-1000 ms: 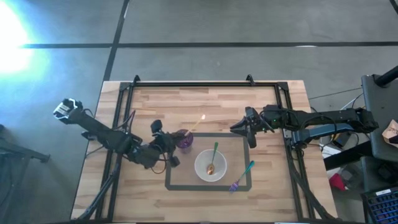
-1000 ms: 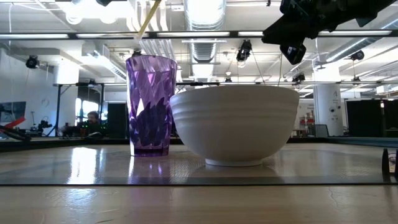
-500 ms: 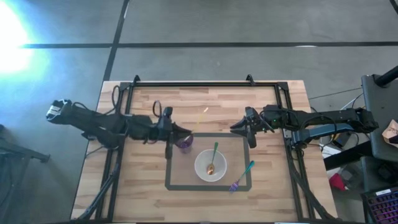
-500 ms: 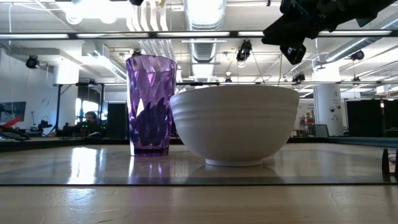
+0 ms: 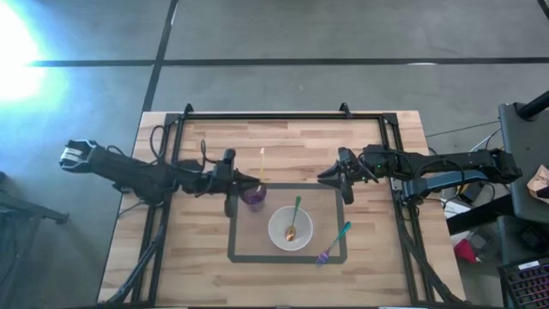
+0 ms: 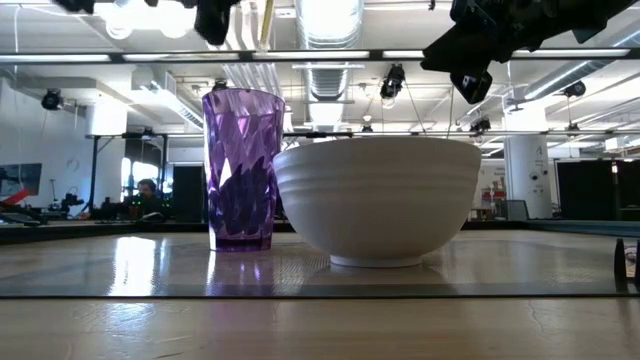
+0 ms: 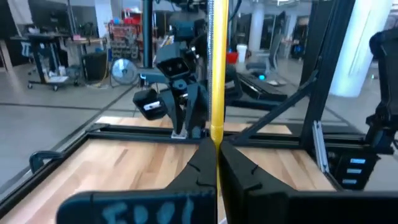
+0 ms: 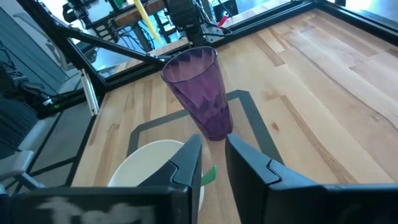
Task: Pick & Place Utensil
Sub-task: Put the yellow straw into the violet cup
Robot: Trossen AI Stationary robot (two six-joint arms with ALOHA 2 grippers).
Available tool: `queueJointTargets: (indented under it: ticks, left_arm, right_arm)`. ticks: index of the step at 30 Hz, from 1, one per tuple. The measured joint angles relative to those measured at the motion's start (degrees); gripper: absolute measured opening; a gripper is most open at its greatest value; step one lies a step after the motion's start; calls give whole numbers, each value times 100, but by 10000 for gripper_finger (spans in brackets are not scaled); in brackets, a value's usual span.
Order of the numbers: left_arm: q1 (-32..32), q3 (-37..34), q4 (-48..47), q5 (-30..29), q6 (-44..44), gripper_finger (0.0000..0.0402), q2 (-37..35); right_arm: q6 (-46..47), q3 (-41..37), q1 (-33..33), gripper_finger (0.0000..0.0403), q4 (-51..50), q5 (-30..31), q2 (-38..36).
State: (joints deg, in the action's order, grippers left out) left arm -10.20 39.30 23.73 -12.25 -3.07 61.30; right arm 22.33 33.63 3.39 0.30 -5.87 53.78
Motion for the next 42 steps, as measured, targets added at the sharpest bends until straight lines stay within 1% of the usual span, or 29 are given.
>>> queueJointTargets:
  ticks: [6, 10, 16, 21, 26, 37, 42]
  left_arm:
    - [0, -785, 817, -5, -19, 0, 4]
    - [0, -1160, 1178, -210, -156, 0, 8]
    - [0, -1475, 1270, -518, -419, 0, 8]
    - [0, -1618, 1278, -760, -586, 0, 39]
    - [0, -1621, 1280, -827, -598, 0, 214]
    - [0, -1621, 1284, -905, -932, 0, 654]
    - [0, -1619, 1326, -910, -1062, 0, 745]
  right_arm:
    - [11, -1, 0, 63, 31, 1, 0]
    - [12, -2, 1, 64, 175, 1, 0]
    - [8, 0, 1, 75, 250, 1, -1]
    - [-2, 0, 1, 82, 267, 1, -2]
    - [-2, 0, 1, 84, 290, 1, -2]
    - [-3, 0, 1, 66, 297, 1, -1]
    - [-4, 0, 1, 64, 297, 1, -1]
